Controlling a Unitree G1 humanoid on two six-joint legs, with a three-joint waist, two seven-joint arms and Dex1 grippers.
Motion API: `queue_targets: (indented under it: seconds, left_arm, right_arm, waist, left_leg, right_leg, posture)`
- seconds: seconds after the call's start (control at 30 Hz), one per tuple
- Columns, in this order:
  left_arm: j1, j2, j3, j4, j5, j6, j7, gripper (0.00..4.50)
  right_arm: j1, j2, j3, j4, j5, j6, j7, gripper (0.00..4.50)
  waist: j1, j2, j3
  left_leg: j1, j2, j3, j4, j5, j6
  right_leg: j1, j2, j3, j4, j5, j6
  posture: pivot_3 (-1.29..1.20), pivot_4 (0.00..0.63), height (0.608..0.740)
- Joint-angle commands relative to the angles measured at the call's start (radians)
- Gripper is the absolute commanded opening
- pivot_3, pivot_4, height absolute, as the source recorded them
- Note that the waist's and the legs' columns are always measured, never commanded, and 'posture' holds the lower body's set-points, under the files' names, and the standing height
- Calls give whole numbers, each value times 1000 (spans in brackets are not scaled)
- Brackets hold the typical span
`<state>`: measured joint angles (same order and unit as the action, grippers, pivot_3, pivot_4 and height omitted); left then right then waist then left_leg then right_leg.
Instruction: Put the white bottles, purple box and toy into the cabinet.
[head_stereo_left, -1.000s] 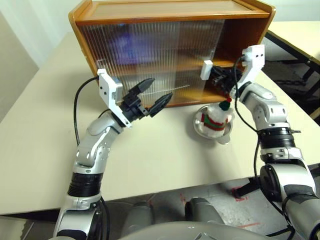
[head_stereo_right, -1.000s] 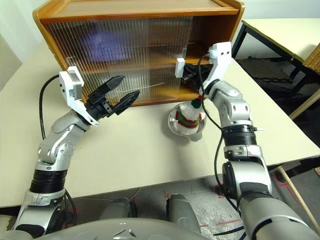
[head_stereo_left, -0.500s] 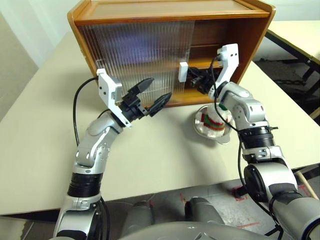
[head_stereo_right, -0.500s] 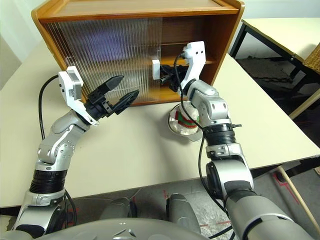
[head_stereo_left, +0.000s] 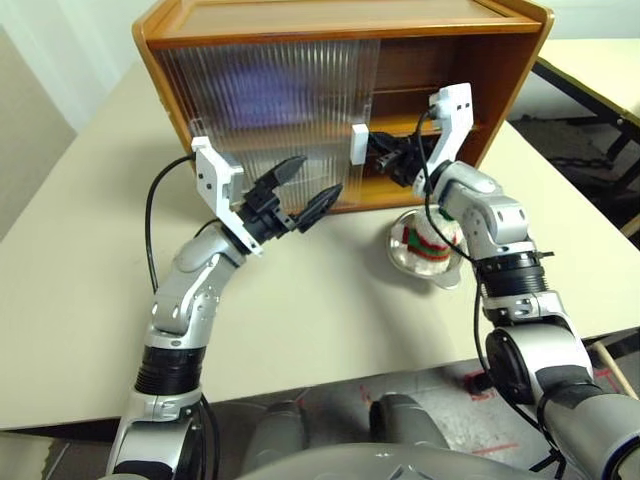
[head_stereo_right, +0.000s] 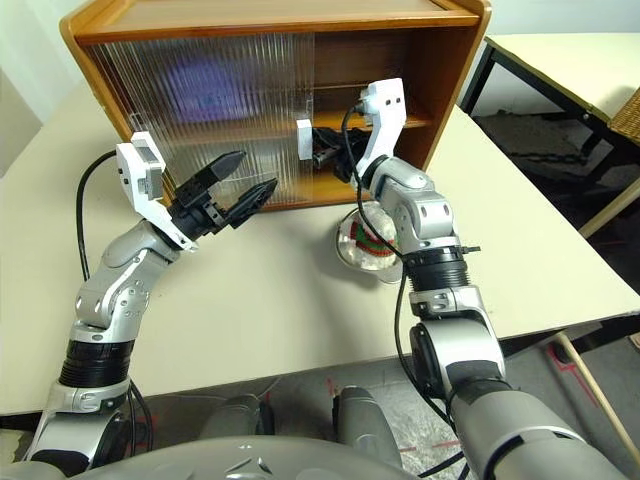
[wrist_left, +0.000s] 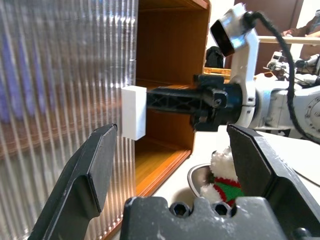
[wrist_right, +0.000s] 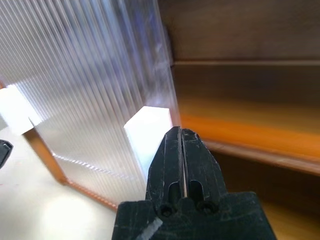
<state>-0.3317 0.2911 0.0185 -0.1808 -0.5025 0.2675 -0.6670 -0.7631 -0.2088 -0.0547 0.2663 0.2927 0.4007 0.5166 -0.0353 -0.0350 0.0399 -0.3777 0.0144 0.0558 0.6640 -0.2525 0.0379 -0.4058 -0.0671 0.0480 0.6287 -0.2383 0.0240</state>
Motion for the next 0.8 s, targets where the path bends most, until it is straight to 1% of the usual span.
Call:
queue_targets:
  seconds: [0.03,0.1,0.2,0.33,0.37,0.53,0.67,0.8]
  left_arm:
    - [-14,-12,-19,30,10,-17,-19,4500]
    - [-21,-19,-22,39,12,-22,-22,4500]
    - [-32,-31,-30,54,13,-27,-30,4500]
    - [-35,-35,-35,66,13,-31,-41,4500]
    - [-36,-35,-35,68,13,-32,-42,4500]
    - [-45,-34,-36,86,11,-34,-60,4500]
    - [-54,-35,-37,99,10,-35,-70,4500]
    - [-65,-36,-40,111,9,-33,-82,4500]
  right_arm:
    - [34,-58,-33,-77,10,38,-2,36]
    - [46,-76,-33,-102,13,51,-7,36]
    - [86,-117,-46,-167,15,72,-2,739]
    - [153,-151,-66,-264,39,100,-3,2172]
    - [162,-154,-69,-280,44,107,-5,2626]
    - [345,-202,-135,-544,120,190,-22,4465]
    - [455,-235,-162,-682,156,241,-38,4465]
    - [580,-235,-192,-787,197,279,-62,4465]
  waist:
    - [1,0,0]
    - [0,0,0]
    - [-2,0,0]
    - [-5,0,0]
    - [-6,0,0]
    - [-2,0,0]
    - [-5,0,0]
    - [-11,0,0]
  left_leg:
    - [0,0,0,0,0,0]
    - [-2,0,0,0,0,0]
    - [-3,0,0,0,0,0]
    - [-3,0,0,0,0,0]
    - [-3,0,0,0,0,0]
    - [-4,0,0,1,0,0]
    - [-5,-1,0,2,0,1]
    - [-5,0,0,3,0,1]
  right_leg:
    - [0,0,0,0,0,0]
    - [-1,0,0,-2,0,1]
    - [-1,0,0,-2,1,1]
    - [-2,1,0,-2,0,1]
    - [-2,1,1,-2,0,1]
    - [-1,1,0,-3,0,2]
    - [-1,1,0,-4,-1,3]
    - [-1,2,1,-4,-2,4]
  posture:
    - [11,0,740]
    - [11,0,740]
    - [-21,0,740]
    - [-31,0,740]
    - [-31,0,740]
    - [-62,0,740]
    - [-78,0,740]
    - [-104,0,740]
